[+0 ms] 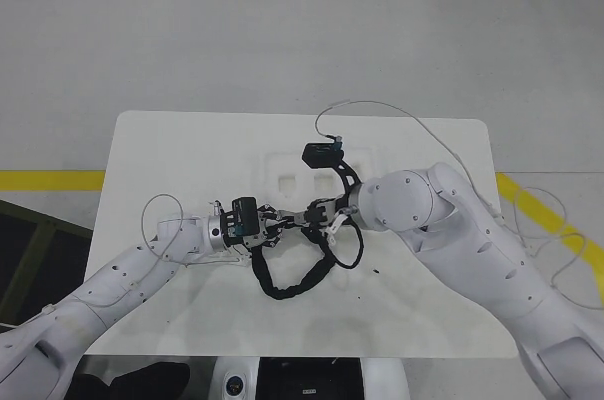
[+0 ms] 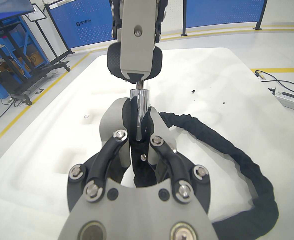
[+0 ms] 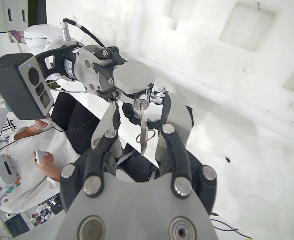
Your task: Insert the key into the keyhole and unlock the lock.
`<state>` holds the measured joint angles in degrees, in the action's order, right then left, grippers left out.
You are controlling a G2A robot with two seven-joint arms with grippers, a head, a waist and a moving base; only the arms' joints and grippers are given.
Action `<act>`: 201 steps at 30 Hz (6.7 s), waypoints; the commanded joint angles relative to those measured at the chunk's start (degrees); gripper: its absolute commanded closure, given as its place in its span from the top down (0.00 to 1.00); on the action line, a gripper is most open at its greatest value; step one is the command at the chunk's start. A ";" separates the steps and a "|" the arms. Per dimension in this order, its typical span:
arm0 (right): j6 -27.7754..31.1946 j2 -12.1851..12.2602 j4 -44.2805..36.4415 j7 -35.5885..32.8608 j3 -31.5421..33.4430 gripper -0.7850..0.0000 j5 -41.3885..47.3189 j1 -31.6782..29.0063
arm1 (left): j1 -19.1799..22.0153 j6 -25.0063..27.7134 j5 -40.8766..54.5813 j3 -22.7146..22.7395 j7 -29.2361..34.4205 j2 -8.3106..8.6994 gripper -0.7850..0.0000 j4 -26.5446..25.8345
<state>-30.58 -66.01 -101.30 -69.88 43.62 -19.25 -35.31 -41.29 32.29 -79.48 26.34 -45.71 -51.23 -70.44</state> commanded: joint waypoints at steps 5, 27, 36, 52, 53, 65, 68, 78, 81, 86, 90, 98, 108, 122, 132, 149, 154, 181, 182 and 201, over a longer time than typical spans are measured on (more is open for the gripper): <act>0.26 0.76 -2.16 -1.77 2.41 0.39 -0.52 -0.83 | 0.00 0.00 0.00 0.00 0.00 0.00 0.00 0.00; 3.27 3.15 -6.75 -5.01 8.25 0.09 -1.83 -5.29 | 0.00 0.00 0.00 0.00 0.00 0.00 0.00 0.00; 4.49 2.85 -5.94 -3.77 7.78 0.00 0.02 -4.78 | 0.00 0.00 0.00 0.00 0.00 0.00 0.00 0.00; 3.74 1.91 -3.84 -2.69 3.96 0.00 -0.49 -3.05 | 0.00 0.00 0.00 0.00 0.00 0.00 0.00 0.00; 3.69 1.82 -3.57 -2.61 3.73 0.00 -0.44 -2.91 | 0.00 0.00 0.00 0.00 0.00 0.00 0.00 0.00; 5.51 2.14 -3.84 -1.47 6.57 1.00 0.91 -3.15 | 0.00 0.00 0.00 0.00 0.00 0.00 0.00 0.00; 10.34 2.69 -4.26 -1.02 8.60 1.00 1.30 -4.33 | -0.60 0.49 0.58 0.86 1.63 0.00 0.00 -1.19; 37.18 4.99 -3.28 0.57 15.61 1.00 0.72 -8.88 | 1.43 15.01 0.98 4.70 7.57 0.78 0.00 -4.02; 44.59 5.59 -2.76 0.26 17.06 1.00 -0.11 -9.78 | 2.01 19.95 2.70 6.04 9.68 1.06 0.00 -4.25; 53.81 6.43 -2.78 3.18 18.68 1.00 -5.49 -11.68 | 3.26 25.71 6.87 6.69 12.98 1.11 0.00 -4.22; 60.59 6.85 -2.72 6.91 19.29 1.00 -8.97 -12.81 | 6.37 25.71 12.74 2.27 18.12 1.43 0.00 -4.87; 71.31 7.48 -1.96 6.40 17.98 1.00 -10.44 -12.49 | 16.72 25.71 30.05 -9.33 29.00 2.54 0.00 -5.62; 71.86 8.13 -1.72 8.56 16.13 1.00 -9.47 -10.35 | 23.00 25.71 47.86 -16.60 41.88 3.22 0.00 -6.61; 72.14 8.73 -4.22 9.87 15.14 0.36 -11.13 -10.22 | 22.89 25.71 55.86 -16.60 48.90 2.81 0.00 -6.75; 72.99 9.12 -4.96 10.49 14.72 0.08 -11.31 -9.60 | 22.50 25.71 57.35 -16.60 49.73 2.99 0.00 -7.18; 71.03 9.47 -3.09 6.98 11.77 0.00 -3.08 -6.96 | 22.19 25.71 56.00 -16.60 48.03 3.18 0.00 -7.86; 68.68 9.54 -2.16 3.81 10.75 0.00 1.72 -5.54 | 22.08 25.71 55.16 -16.60 47.16 3.16 0.00 -7.75; 45.05 9.12 1.38 -0.92 8.14 0.00 16.22 -3.14 | 21.67 25.71 50.37 -16.60 42.19 3.04 0.00 -6.98; 44.55 9.11 1.18 -0.96 8.15 0.35 16.32 -3.11 | 21.63 25.71 50.19 -16.60 41.97 3.08 0.00 -6.97; 58.97 11.39 -5.57 9.26 14.82 0.70 -1.89 -10.07 | 21.34 25.71 47.25 -16.60 38.40 3.43 0.00 -6.90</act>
<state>27.75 -54.72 -106.51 -60.95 58.15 -20.53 -45.07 -19.94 58.00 -32.11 9.74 -7.16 -47.81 -77.33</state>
